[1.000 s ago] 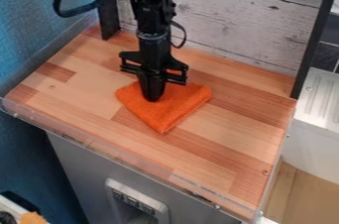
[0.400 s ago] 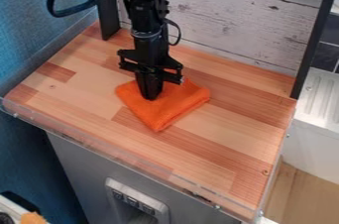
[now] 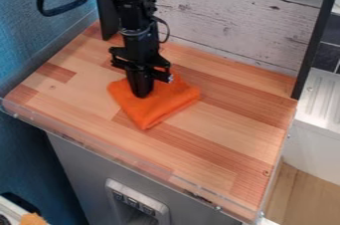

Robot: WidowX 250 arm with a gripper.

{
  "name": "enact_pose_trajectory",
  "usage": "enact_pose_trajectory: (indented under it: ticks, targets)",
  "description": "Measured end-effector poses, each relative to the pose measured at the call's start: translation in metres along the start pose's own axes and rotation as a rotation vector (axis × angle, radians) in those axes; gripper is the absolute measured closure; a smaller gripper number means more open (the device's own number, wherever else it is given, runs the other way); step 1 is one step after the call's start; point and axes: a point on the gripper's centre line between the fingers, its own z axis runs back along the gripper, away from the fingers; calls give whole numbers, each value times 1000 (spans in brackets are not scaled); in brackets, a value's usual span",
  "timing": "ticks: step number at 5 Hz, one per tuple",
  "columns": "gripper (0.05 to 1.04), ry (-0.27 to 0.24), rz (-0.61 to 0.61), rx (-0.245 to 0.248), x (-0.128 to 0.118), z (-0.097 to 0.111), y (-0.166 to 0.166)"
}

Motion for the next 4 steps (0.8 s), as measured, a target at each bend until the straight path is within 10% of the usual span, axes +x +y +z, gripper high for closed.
enact_pose_trajectory:
  ticks: [4]
  targets:
    - [1021,12,-16,6,-10,2,17]
